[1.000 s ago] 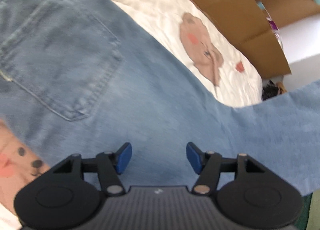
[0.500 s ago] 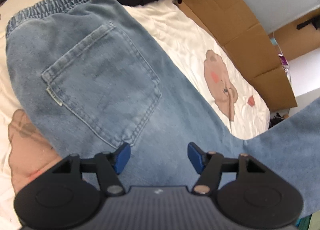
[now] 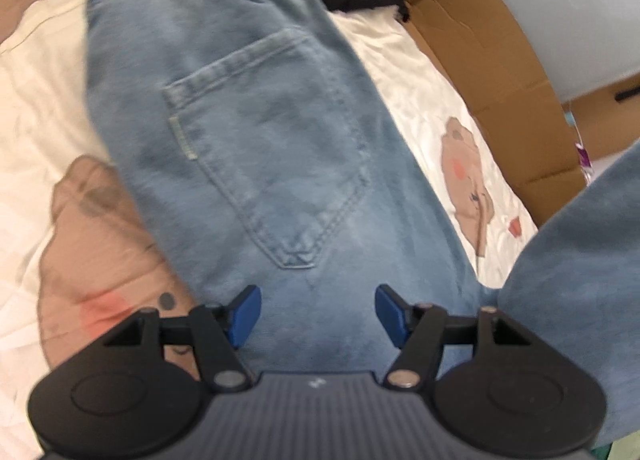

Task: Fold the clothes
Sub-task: 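Carry the raised folded jeans leg with the right gripper over the jeans toward the waistband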

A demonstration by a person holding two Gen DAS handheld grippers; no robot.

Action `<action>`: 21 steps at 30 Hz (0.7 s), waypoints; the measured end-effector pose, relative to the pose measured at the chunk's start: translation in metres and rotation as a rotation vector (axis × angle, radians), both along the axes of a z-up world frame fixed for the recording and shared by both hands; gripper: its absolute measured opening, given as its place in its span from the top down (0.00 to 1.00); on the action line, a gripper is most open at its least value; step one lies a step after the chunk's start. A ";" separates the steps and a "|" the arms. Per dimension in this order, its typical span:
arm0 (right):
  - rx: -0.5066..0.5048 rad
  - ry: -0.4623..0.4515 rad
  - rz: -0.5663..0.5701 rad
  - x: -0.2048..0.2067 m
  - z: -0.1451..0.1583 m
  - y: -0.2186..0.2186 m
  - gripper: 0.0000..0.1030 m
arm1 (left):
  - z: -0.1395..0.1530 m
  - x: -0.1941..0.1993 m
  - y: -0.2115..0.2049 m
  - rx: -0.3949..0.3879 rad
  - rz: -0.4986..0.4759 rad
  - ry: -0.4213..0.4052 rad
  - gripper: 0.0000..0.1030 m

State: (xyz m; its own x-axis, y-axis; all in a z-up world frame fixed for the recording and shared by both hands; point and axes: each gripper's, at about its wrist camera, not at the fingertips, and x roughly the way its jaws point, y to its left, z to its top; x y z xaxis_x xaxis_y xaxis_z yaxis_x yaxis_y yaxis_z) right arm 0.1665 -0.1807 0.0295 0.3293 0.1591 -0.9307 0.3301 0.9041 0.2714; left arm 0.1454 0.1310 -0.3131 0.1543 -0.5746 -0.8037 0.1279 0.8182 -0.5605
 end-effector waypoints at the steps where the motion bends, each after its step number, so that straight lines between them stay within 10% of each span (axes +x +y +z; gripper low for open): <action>1: 0.007 0.000 -0.003 0.005 -0.005 0.003 0.92 | 0.000 0.000 0.003 0.005 0.009 -0.001 0.36; 21: 0.178 -0.067 -0.156 0.091 -0.112 0.035 0.92 | 0.002 0.006 0.036 0.096 0.133 -0.073 0.36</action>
